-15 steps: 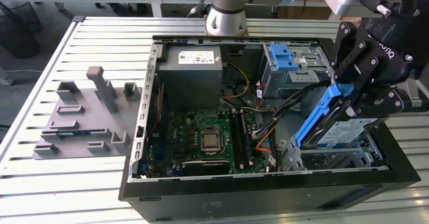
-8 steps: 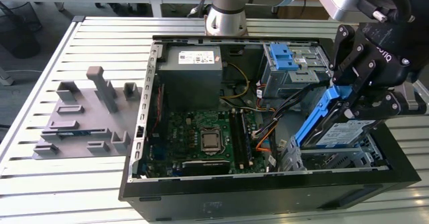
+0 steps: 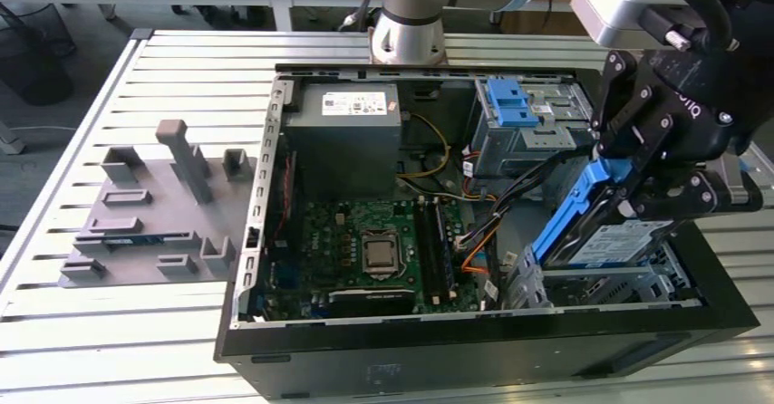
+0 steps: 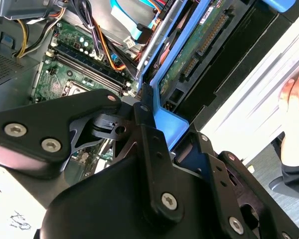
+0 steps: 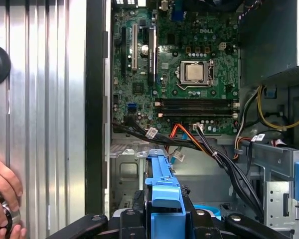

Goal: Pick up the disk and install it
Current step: 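Insert the disk into the insertion slot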

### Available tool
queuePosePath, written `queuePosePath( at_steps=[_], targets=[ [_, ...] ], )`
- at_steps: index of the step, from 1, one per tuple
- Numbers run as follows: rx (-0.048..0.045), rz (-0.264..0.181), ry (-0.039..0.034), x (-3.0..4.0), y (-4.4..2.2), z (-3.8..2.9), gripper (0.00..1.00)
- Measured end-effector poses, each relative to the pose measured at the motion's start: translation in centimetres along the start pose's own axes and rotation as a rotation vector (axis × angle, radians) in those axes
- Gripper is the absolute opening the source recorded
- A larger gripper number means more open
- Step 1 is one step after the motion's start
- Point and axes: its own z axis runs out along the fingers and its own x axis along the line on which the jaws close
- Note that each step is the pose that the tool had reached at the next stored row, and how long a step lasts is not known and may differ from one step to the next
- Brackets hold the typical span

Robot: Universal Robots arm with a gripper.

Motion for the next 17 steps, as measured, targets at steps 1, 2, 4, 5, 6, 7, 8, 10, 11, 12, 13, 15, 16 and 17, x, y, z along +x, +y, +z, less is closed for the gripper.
queuePosePath(
  at_steps=[1, 2, 4, 5, 6, 7, 8, 10, 11, 12, 13, 15, 16, 17],
  targets=[
    [0.0000, 0.000, 0.0000, 0.00, 0.00, 0.06, 0.36],
    [0.0000, 0.000, 0.0000, 0.00, 0.00, 0.13, 0.36],
    [0.0000, 0.000, 0.0000, 0.01, 0.00, 0.26, 0.36],
    [0.0000, 0.000, 0.0000, 0.01, -0.01, 0.33, 0.36],
    [0.0000, 0.000, 0.0001, 0.01, -0.01, 0.40, 0.36],
    [0.0000, 0.000, 0.0001, 0.01, -0.01, 0.47, 0.36],
    [0.0000, 0.000, 0.0000, 0.01, -0.01, 0.55, 0.36],
    [0.0000, 0.000, 0.0000, 0.01, -0.02, 0.70, 0.36],
    [0.0000, 0.000, 0.0001, 0.02, -0.02, 0.77, 0.36],
    [0.0000, 0.000, 0.0001, 0.02, -0.02, 0.85, 0.36],
    [0.0000, 0.000, 0.0000, 0.02, -0.02, 0.92, 0.36],
    [0.0000, 0.000, 0.0000, 0.02, -0.02, 1.07, 0.36],
    [0.0000, 0.000, 0.0000, 0.02, -0.02, 1.14, 0.36],
    [0.0000, 0.000, 0.0000, 0.02, -0.02, 1.22, 0.36]
  ],
)
